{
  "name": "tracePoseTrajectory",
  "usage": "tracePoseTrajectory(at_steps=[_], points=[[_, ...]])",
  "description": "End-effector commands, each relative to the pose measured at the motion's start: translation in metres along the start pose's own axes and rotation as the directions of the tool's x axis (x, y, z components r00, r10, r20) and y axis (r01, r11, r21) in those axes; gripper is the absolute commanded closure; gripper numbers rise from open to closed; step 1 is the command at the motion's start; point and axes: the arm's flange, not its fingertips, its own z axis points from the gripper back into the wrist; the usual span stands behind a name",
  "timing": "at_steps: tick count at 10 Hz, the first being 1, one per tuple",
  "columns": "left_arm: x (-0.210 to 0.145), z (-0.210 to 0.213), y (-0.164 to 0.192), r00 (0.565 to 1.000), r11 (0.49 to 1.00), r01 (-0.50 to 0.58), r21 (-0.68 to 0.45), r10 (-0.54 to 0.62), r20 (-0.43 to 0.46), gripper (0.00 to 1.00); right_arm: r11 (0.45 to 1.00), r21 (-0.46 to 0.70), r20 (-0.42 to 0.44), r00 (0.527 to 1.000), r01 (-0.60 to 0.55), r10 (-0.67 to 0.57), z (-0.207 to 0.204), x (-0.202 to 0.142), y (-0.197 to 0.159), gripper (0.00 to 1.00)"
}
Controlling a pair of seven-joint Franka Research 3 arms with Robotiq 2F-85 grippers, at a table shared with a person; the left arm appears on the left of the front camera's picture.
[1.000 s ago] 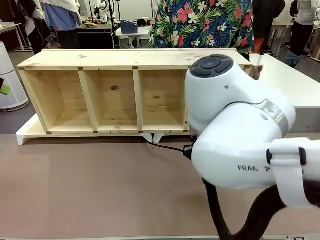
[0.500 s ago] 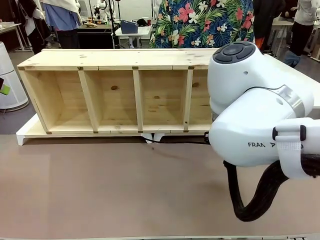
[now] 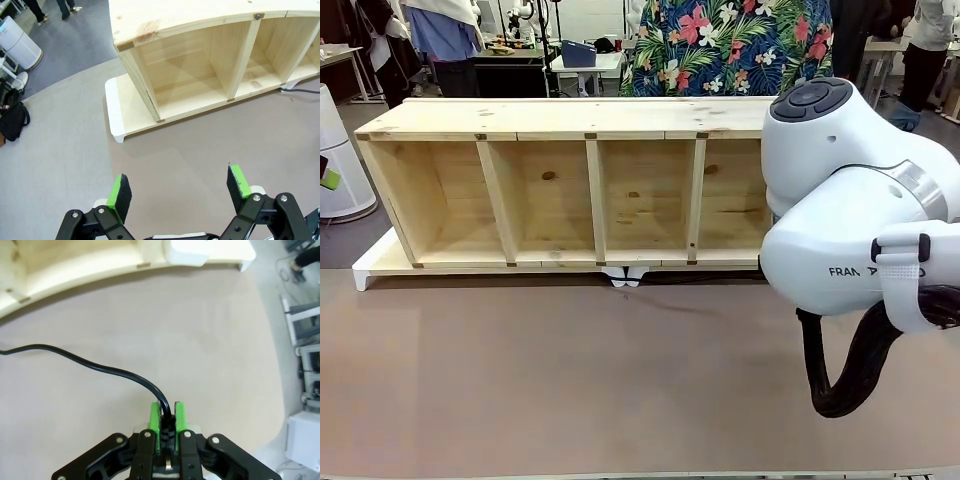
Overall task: Perform cable management.
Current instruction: Pull the grasped Power Cable to the location of the Power Strip.
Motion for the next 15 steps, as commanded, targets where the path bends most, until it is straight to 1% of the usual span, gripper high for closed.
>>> tracePoseTrajectory(at_steps=[1,4,5,6,15], points=[[-0.001,0.000,0.001,1.000,1.000,-0.005,-0.002,0.005,-0.004,0.00,1.000,-0.020,0.084,0.996,0.011,-0.009,-0.048,-0.063,-0.061,0.85],[-0.001,0.000,0.001,1.000,1.000,-0.005,-0.002,0.005,-0.004,0.00,1.000,-0.017,0.102,0.995,0.008,-0.007,-0.054,-0.056,-0.062,0.85],[-0.001,0.000,0.001,1.000,1.000,-0.005,-0.002,0.005,-0.004,0.00,1.000,-0.011,0.115,0.993,0.025,-0.024,-0.052,-0.057,-0.061,0.85],[-0.001,0.000,0.001,1.000,1.000,-0.005,-0.002,0.005,-0.004,0.00,1.000,-0.009,0.066,0.998,-0.006,0.006,-0.010,0.018,-0.009,0.85],[-0.001,0.000,0.001,1.000,1.000,-0.005,-0.002,0.005,-0.004,0.00,1.000,-0.003,0.070,0.997,-0.010,0.010,-0.011,0.018,-0.007,0.85]])
